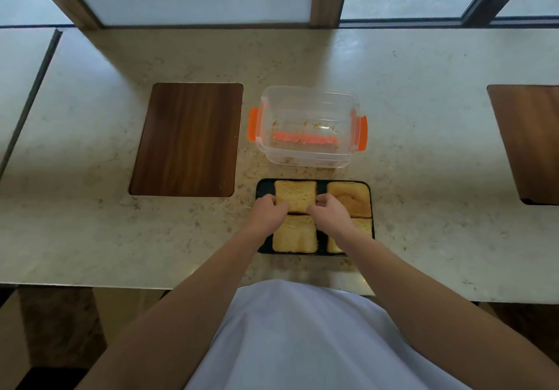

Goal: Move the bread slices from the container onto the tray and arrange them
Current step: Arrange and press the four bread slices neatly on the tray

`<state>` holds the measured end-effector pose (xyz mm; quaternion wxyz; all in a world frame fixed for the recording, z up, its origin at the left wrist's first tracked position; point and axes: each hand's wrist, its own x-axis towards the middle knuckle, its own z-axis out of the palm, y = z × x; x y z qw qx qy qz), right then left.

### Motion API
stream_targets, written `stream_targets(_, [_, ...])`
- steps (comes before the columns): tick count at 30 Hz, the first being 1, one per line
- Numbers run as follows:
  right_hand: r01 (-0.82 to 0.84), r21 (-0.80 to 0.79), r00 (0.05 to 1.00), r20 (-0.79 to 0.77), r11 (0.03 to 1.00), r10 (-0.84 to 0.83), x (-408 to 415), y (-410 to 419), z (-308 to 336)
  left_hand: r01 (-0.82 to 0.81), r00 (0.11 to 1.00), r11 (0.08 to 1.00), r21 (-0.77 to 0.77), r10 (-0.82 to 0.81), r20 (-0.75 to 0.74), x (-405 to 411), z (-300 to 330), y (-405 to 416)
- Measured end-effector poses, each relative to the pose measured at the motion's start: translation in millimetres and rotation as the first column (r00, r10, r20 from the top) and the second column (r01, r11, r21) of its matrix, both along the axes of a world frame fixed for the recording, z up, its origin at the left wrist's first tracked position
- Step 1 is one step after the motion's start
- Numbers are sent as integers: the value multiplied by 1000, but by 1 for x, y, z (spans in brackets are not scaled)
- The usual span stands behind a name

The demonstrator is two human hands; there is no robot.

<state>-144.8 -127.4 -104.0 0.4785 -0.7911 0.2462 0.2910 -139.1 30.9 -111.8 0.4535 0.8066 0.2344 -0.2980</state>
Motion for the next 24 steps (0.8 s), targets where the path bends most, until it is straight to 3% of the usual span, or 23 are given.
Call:
stream_targets(13, [-88, -101, 995, 33, 991, 92, -5, 3, -6, -11, 999, 999, 51, 10, 35, -7, 2, -3])
stream_targets(24, [-160, -110, 976, -163, 981, 141, 2, 13, 3, -30, 995, 999, 40, 33, -93, -4, 11, -8])
